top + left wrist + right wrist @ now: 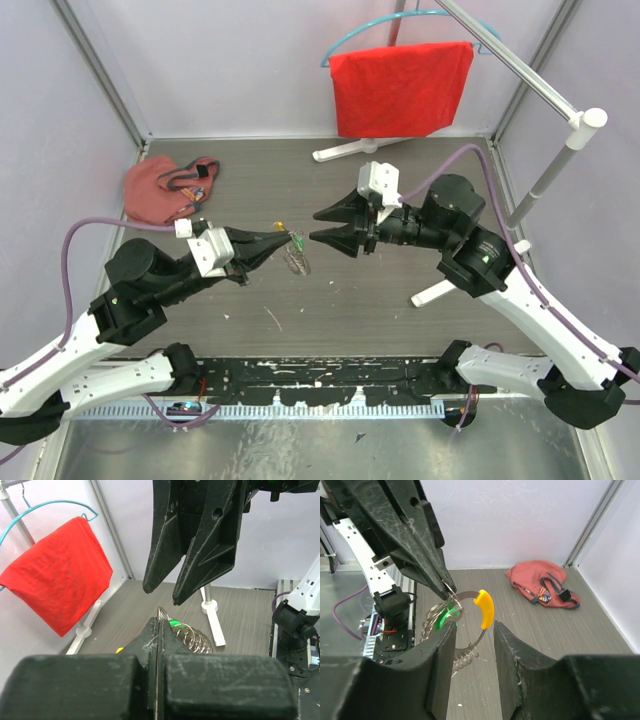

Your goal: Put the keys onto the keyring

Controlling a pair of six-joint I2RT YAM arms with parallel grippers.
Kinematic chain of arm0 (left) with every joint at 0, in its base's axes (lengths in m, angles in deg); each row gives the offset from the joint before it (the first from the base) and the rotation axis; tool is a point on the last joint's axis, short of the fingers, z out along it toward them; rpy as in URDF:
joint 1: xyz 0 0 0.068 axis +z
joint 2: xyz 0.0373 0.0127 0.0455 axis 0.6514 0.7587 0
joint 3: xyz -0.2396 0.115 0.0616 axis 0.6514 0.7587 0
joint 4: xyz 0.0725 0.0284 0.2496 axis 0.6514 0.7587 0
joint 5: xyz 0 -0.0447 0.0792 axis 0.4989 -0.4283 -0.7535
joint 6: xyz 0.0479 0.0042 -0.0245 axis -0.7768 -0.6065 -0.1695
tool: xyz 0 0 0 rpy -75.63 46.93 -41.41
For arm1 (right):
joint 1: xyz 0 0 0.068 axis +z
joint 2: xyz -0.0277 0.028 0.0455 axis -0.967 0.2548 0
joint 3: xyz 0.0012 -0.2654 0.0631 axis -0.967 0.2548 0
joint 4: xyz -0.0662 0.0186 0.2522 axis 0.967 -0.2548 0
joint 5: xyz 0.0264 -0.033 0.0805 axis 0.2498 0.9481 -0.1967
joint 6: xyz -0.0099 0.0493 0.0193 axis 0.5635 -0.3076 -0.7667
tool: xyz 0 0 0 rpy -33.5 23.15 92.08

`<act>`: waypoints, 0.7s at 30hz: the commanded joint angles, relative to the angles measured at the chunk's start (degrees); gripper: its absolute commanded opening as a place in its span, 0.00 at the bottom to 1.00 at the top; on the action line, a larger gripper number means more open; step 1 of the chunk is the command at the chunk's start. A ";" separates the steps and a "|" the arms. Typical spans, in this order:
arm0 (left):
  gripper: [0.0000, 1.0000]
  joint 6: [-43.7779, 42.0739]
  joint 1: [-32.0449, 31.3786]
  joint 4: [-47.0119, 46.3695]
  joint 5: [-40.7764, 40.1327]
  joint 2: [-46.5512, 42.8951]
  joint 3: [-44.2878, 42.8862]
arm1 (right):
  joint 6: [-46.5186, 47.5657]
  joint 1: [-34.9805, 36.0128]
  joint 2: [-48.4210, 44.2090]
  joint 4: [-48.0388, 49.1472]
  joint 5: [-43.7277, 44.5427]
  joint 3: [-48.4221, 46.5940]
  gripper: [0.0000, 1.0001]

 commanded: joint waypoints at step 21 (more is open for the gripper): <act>0.00 14.85 0.02 -12.86 18.51 2.66 -4.37 | -0.08 -0.16 -3.02 0.89 -16.34 -7.08 0.45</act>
